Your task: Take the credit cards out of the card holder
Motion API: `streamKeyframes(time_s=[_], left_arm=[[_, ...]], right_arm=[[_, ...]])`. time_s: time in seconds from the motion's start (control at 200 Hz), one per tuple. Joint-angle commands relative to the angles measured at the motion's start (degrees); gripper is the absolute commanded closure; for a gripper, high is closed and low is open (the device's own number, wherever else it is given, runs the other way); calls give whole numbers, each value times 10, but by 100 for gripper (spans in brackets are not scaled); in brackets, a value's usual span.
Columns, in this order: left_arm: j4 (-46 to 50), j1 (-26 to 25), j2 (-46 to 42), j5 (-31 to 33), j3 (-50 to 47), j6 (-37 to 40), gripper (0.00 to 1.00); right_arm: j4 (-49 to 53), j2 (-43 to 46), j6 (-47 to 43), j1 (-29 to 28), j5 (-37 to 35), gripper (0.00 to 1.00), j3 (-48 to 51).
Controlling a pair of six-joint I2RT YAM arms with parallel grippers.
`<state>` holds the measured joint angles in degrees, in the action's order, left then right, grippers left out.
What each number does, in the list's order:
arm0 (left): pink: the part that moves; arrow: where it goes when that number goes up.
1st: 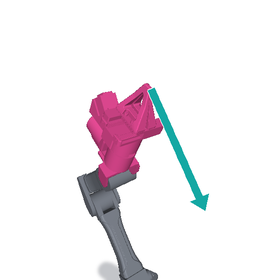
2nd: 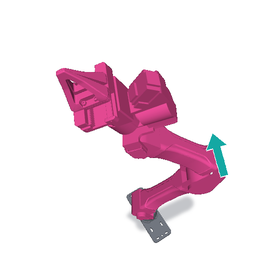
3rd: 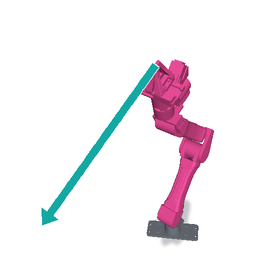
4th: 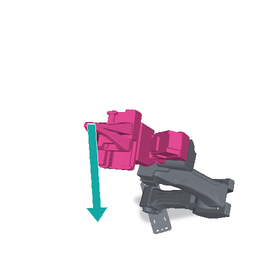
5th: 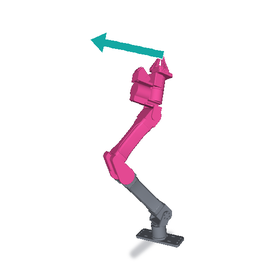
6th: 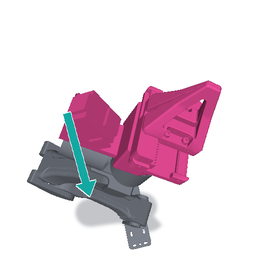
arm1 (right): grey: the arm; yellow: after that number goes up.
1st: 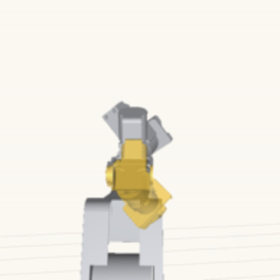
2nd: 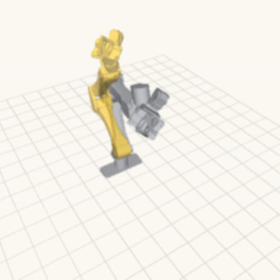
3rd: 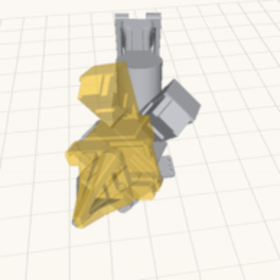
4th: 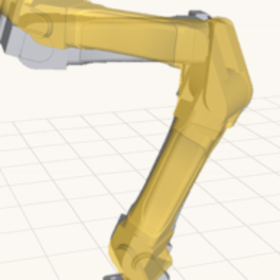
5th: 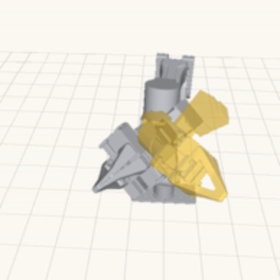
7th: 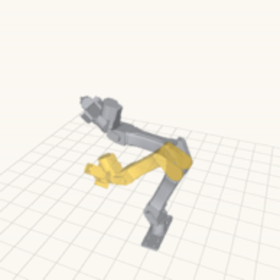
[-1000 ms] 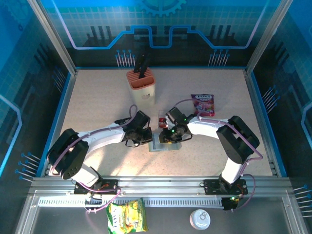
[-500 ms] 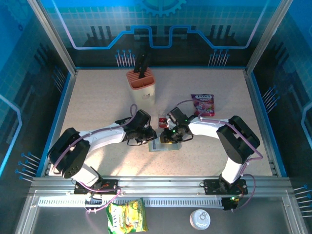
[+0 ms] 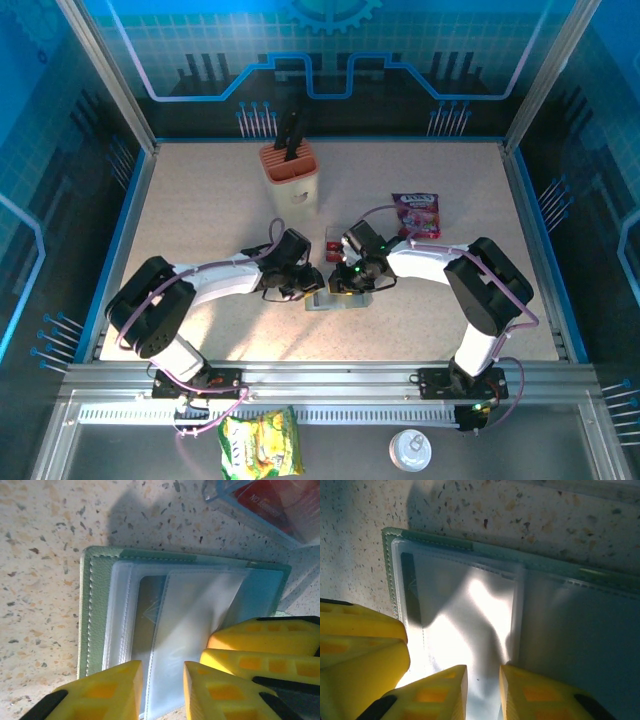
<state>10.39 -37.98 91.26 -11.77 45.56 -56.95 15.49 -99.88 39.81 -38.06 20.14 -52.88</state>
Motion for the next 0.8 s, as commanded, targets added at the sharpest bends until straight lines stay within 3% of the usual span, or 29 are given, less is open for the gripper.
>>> streamKeyframes(time_s=[0.0, 0.525, 0.79], left_arm=[[-19, 2, 10, -21, -7, -5, 70], [-56, 2, 22, -31, -22, -20, 66], [-76, 2, 10, -33, -29, -27, 82]], right_arm=[[9, 11, -4, 7, 2, 77, 10], [4, 9, -6, 11, 4, 84, 16], [6, 14, -6, 12, 6, 84, 16]])
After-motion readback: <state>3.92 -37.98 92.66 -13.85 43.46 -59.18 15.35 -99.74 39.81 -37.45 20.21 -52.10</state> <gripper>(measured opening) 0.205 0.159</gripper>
